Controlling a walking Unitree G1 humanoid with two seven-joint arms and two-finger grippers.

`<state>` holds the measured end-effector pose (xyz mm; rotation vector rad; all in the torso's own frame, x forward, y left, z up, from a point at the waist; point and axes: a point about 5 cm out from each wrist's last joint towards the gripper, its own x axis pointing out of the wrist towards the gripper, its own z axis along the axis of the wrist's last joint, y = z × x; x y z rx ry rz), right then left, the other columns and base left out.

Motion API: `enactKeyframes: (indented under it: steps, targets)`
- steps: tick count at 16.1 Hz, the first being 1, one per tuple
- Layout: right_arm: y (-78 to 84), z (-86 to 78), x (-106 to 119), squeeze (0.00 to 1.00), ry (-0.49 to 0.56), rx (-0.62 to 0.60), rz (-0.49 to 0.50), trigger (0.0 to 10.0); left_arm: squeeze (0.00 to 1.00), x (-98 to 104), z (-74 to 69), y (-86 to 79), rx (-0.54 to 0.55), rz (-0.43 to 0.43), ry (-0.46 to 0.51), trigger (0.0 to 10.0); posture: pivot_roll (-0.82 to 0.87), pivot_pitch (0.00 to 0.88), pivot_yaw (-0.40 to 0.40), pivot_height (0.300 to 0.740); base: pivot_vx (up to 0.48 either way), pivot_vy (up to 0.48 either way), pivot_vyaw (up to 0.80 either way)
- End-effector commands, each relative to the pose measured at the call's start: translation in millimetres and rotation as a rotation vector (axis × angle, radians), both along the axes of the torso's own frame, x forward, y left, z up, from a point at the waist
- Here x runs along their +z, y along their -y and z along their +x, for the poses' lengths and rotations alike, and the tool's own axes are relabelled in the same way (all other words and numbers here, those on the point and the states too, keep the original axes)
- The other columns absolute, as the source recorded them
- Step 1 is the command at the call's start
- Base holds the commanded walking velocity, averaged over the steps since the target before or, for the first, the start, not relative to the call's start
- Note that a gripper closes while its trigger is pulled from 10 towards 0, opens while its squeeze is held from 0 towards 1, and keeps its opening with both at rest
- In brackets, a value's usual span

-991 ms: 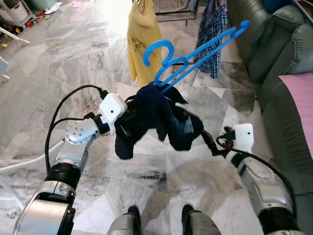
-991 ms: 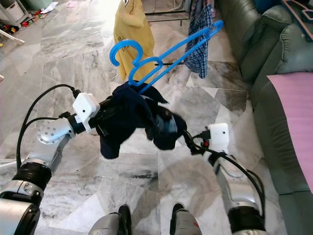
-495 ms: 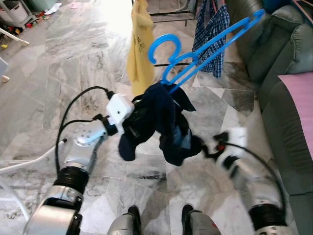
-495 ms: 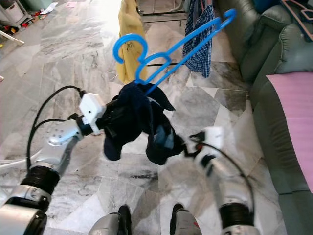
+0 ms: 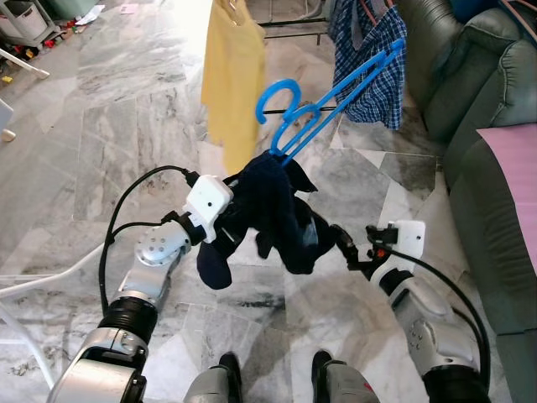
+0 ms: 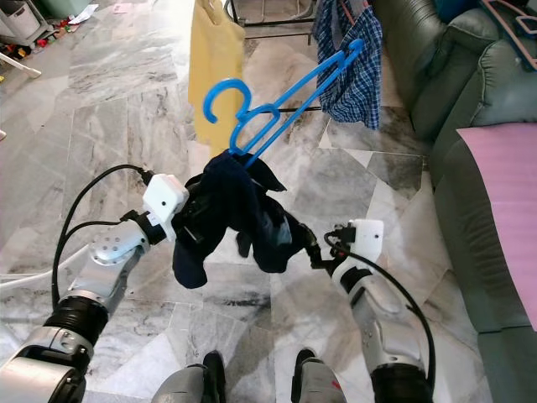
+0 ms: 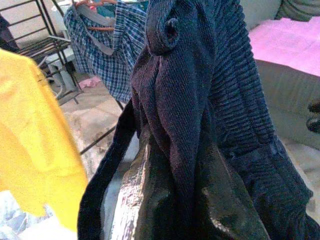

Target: Hang hanger

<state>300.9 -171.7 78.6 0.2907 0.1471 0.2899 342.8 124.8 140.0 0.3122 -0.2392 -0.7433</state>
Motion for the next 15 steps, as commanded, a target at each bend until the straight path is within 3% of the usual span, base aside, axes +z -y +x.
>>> enactKeyframes:
  steps: [1, 3, 7, 11, 12, 13, 15]
  targets:
    - [-8.1, -3.5, 1, 0.0, 0.003, 0.018, 0.027, 10.0, 0.0, 4, 1.8, -1.8, 0.019, -0.012, 0.026, 0.0, -0.11, 0.269, 0.083, 0.74, 0.0, 0.0, 0.0]
    - [-20.6, -7.4, -14, 0.0, -0.056, 0.046, -0.013, 10.0, 0.0, 14, 4.8, 9.2, 0.001, -0.053, 0.055, 0.0, -0.11, 0.267, 0.084, 0.74, 0.0, 0.0, 0.0]
    - [-13.1, 3.7, -21, 0.0, -0.127, -0.044, 0.04, 10.0, 0.0, 32, 2.2, 21.4, -0.046, -0.129, 0.102, 0.0, -0.11, 0.265, 0.088, 0.74, 0.0, 0.0, 0.0]
    - [-7.3, 17.1, -25, 0.0, -0.195, -0.126, 0.054, 10.0, 0.0, 36, -3.3, 29.7, -0.081, -0.154, 0.109, 0.0, -0.1, 0.263, 0.085, 0.74, 0.0, 0.0, 0.0]
    - [-6.4, 18.1, -29, 0.0, -0.227, -0.138, 0.061, 8.9, 0.0, 37, -4.0, 30.5, -0.085, -0.161, 0.109, 0.0, -0.1, 0.263, 0.082, 0.74, 0.0, 0.0, 0.0]
    - [-5.3, 18.7, -36, 0.0, -0.287, -0.162, 0.084, 0.0, 0.0, 44, -3.9, 31.6, -0.093, -0.188, 0.118, 0.0, -0.1, 0.263, 0.082, 0.74, 0.0, 0.0, 0.0]
    - [-1.7, 17.9, -42, 0.0, -0.328, -0.196, 0.106, 0.0, 0.0, 49, -3.3, 32.1, -0.093, -0.213, 0.123, 0.0, -0.1, 0.264, 0.08, 0.74, 0.0, 0.0, 0.0]
